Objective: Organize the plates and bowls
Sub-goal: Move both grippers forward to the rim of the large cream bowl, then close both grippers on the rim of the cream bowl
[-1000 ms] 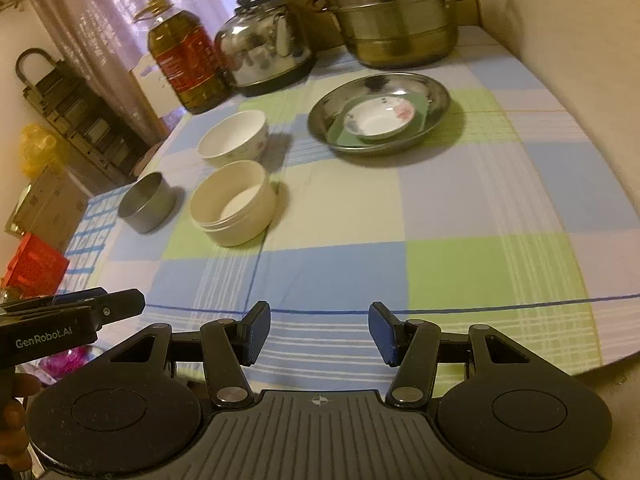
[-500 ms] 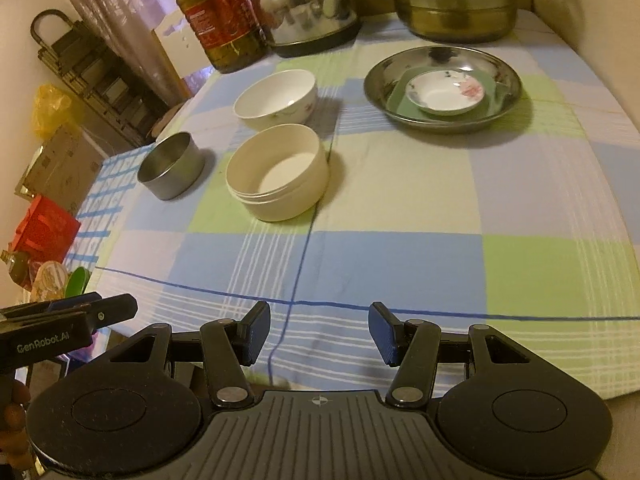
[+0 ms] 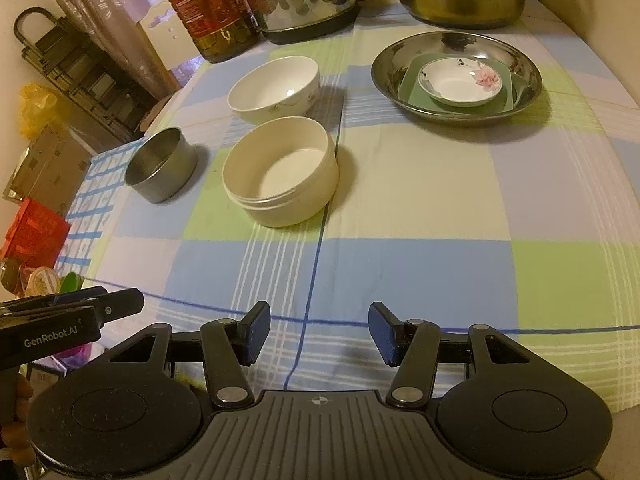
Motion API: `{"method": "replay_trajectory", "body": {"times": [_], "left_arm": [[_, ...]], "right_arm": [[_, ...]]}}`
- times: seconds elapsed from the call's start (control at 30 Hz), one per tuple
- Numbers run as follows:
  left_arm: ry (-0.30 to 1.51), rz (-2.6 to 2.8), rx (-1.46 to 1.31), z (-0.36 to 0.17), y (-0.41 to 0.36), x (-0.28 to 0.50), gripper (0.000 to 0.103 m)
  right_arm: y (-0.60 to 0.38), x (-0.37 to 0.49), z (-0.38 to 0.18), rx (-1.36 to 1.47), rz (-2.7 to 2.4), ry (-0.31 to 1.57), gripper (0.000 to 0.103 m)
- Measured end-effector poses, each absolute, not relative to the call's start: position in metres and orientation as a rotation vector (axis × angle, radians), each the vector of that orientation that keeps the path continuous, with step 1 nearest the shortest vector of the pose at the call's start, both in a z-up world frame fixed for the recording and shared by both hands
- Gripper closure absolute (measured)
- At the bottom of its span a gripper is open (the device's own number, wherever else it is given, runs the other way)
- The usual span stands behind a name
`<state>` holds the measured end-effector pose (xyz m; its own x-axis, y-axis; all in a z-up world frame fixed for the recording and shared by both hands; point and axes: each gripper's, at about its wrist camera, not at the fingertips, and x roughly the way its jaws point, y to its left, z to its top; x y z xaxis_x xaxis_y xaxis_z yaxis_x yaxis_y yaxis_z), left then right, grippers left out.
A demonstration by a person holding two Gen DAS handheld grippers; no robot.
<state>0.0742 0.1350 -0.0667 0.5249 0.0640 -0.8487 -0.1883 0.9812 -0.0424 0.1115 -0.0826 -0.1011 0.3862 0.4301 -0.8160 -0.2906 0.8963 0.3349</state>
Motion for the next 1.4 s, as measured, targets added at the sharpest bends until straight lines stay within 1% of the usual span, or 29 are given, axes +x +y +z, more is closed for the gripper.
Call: {"method": "replay_trajectory", "body": {"times": [0.23, 0.53, 0.87, 0.93, 1.03, 1.23, 1.4], "left_arm": [[1.012, 0.101, -0.140, -0.071, 0.142, 0.095, 0.054], [0.959, 0.045, -0.145, -0.073, 0.146, 0.128, 0.054], [0.941, -0.001, -0.164, -0.085, 0.147, 0.172, 0.066], [0.942, -0.010, -0.171, -0.089, 0.147, 0.182, 0.066], [0.950, -0.016, -0.177, -0.095, 0.148, 0.194, 0.070], [0.970, -0.032, -0.177, -0.105, 0.148, 0.214, 0.071], [0.995, -0.037, -0.174, -0.114, 0.147, 0.226, 0.078]], "right_arm": [[-0.075, 0.127, -0.104, 0.161, 0.431, 1.084, 0.048], [-0.068, 0.151, -0.103, 0.180, 0.388, 1.031, 0.048], [-0.056, 0.185, -0.107, 0.197, 0.374, 0.986, 0.048], [-0.052, 0.193, -0.110, 0.194, 0.376, 0.983, 0.048], [-0.044, 0.202, -0.114, 0.181, 0.376, 0.977, 0.048], [-0.034, 0.217, -0.125, 0.168, 0.369, 0.986, 0.049], [-0.031, 0.224, -0.129, 0.162, 0.366, 0.982, 0.049]]}}
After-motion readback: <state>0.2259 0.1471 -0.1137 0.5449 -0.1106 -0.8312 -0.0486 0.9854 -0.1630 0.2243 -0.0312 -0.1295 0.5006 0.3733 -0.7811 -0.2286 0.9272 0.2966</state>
